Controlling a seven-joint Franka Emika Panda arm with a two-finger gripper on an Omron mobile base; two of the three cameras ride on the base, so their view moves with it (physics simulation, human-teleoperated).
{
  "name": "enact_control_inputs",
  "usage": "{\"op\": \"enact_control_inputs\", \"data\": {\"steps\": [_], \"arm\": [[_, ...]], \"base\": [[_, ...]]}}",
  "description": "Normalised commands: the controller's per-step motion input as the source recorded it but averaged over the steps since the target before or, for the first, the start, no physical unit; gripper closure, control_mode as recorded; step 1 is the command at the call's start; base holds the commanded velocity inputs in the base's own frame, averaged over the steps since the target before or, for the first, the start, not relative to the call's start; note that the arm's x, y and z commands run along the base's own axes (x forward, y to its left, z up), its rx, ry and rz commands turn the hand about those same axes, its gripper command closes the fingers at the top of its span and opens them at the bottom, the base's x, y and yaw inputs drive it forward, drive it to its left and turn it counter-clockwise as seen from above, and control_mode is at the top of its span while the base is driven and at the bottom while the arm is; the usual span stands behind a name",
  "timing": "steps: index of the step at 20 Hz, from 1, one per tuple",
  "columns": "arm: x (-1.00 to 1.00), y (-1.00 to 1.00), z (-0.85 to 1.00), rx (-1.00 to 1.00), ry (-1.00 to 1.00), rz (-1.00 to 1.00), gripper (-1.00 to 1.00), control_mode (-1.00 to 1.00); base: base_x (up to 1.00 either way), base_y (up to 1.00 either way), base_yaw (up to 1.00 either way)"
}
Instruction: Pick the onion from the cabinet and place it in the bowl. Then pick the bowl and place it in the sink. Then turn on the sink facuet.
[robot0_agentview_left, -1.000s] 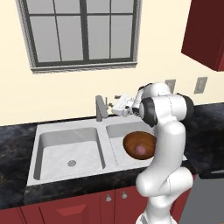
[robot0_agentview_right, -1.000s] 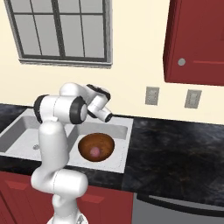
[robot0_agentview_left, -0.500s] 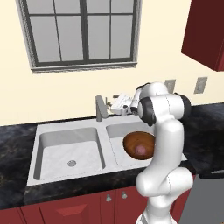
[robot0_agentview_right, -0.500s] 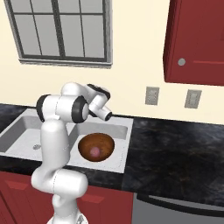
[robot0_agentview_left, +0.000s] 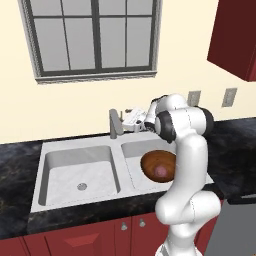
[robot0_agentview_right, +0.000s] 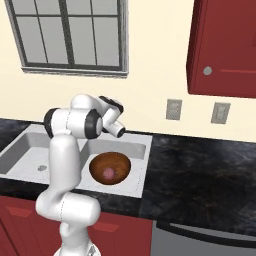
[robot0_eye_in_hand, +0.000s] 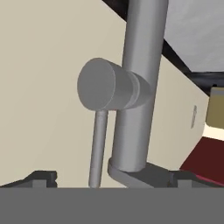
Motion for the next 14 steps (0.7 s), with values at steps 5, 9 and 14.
{"op": "enact_control_inputs", "data": {"steps": [5,9,14], "arm": [[0.28,0.02,-0.13,0.0,0.01,0.0,-1.0,-1.0],[0.28,0.0,-0.11,0.0,0.0,0.0,-1.0,-1.0],[0.39,0.0,-0.02,0.0,0.02,0.0,-1.0,-1.0]], "base": [[0.0,0.0,0.0],[0.0,0.0,0.0],[0.0,0.0,0.0]]}}
